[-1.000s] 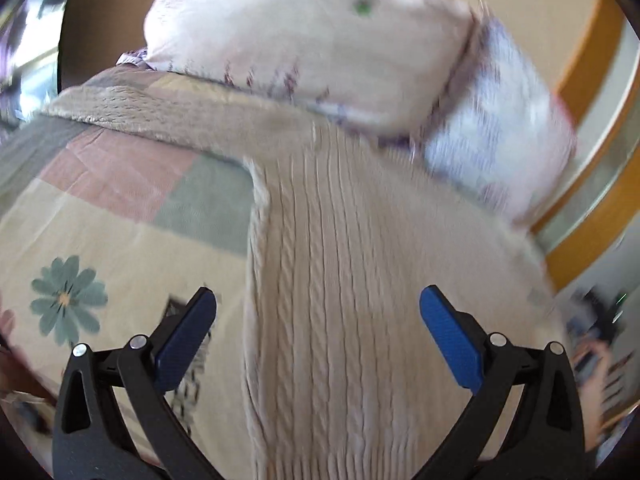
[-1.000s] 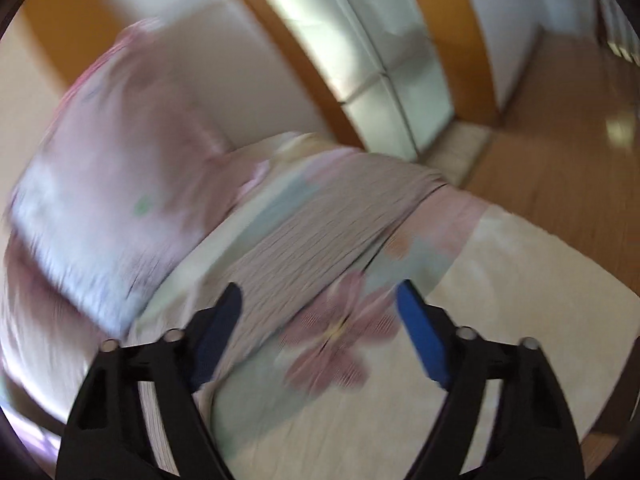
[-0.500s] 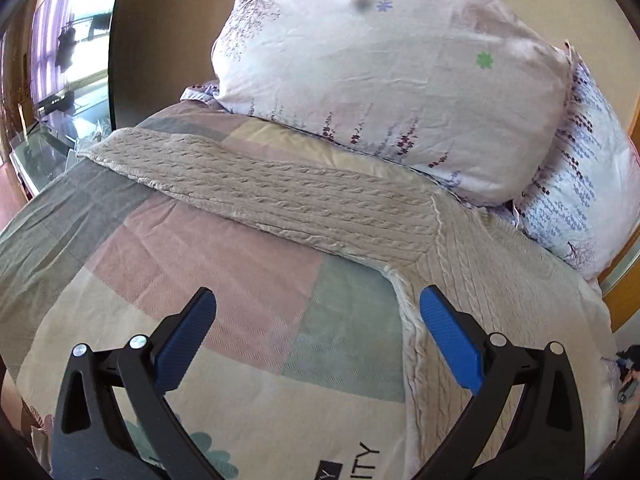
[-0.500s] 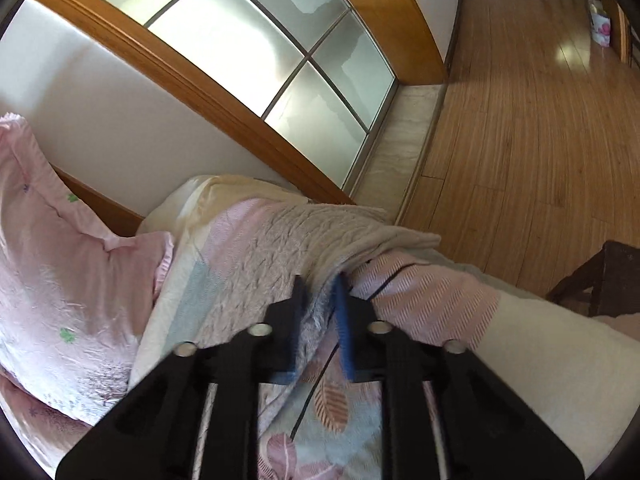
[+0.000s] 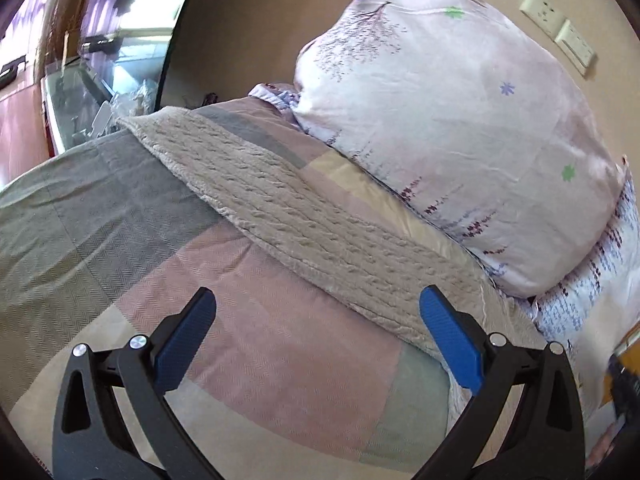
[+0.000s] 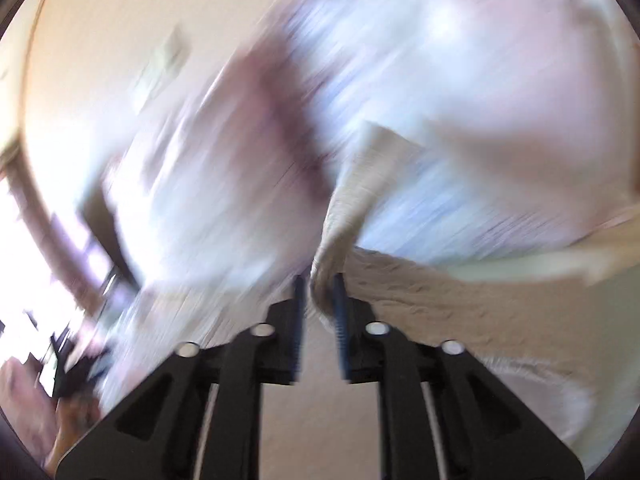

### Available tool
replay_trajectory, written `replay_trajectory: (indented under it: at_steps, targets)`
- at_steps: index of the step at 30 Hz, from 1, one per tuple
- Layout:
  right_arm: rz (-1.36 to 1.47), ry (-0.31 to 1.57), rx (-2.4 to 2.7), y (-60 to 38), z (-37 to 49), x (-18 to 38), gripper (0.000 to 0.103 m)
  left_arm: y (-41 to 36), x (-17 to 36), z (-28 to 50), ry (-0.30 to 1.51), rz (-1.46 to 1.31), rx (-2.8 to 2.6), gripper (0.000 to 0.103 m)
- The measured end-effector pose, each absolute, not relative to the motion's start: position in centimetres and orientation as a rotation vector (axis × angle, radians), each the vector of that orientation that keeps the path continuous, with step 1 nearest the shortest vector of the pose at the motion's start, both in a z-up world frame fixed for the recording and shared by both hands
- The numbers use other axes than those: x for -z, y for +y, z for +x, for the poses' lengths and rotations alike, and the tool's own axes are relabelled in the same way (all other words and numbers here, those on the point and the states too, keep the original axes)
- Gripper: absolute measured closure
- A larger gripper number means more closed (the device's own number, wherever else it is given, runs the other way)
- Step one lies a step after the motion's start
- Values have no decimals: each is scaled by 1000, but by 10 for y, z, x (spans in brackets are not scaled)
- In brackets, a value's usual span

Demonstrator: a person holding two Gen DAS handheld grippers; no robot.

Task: Fold small clothes

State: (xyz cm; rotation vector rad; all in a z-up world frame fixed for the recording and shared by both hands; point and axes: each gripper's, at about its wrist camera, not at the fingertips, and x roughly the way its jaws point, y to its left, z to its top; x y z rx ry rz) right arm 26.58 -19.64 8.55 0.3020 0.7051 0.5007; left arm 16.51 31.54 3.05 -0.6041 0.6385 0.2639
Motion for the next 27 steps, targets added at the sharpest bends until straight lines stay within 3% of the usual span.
replay_trajectory:
  at_steps: [1, 4, 5, 7, 10, 17, 19, 21, 24, 27]
  targets:
    - [279, 789, -565, -169, 265, -70, 60, 323, -29, 168, 640, -631, -283, 2]
    - [254, 901, -653, -136, 250, -40, 57, 344, -29, 171, 621, -680, -305, 4]
    - [255, 884, -631, -143, 245, -40, 55, 353, -28, 174, 614, -701, -313, 6]
    - [267, 836, -559, -167, 238, -46, 35, 375, -26, 180, 615, -768, -343, 11]
    - [317, 771, -437, -225, 234, -61, 28, 411, -15, 191, 625, -924, -366, 20]
    - [368, 729, -258, -293, 223, -69, 22, 473, -5, 210, 544, -1096, -425, 43]
    - [386, 730, -242, -300, 222, -65, 22, 483, -3, 218, 559, -1091, -451, 56]
    - [396, 736, -243, -302, 223, -59, 22, 489, 0, 226, 599, -1079, -466, 93]
    - [404, 743, -253, -305, 221, -52, 22, 477, -12, 233, 614, -1004, -466, 96]
    - [407, 731, -254, -311, 217, -50, 22, 413, -67, 252, 605, -734, -363, 97]
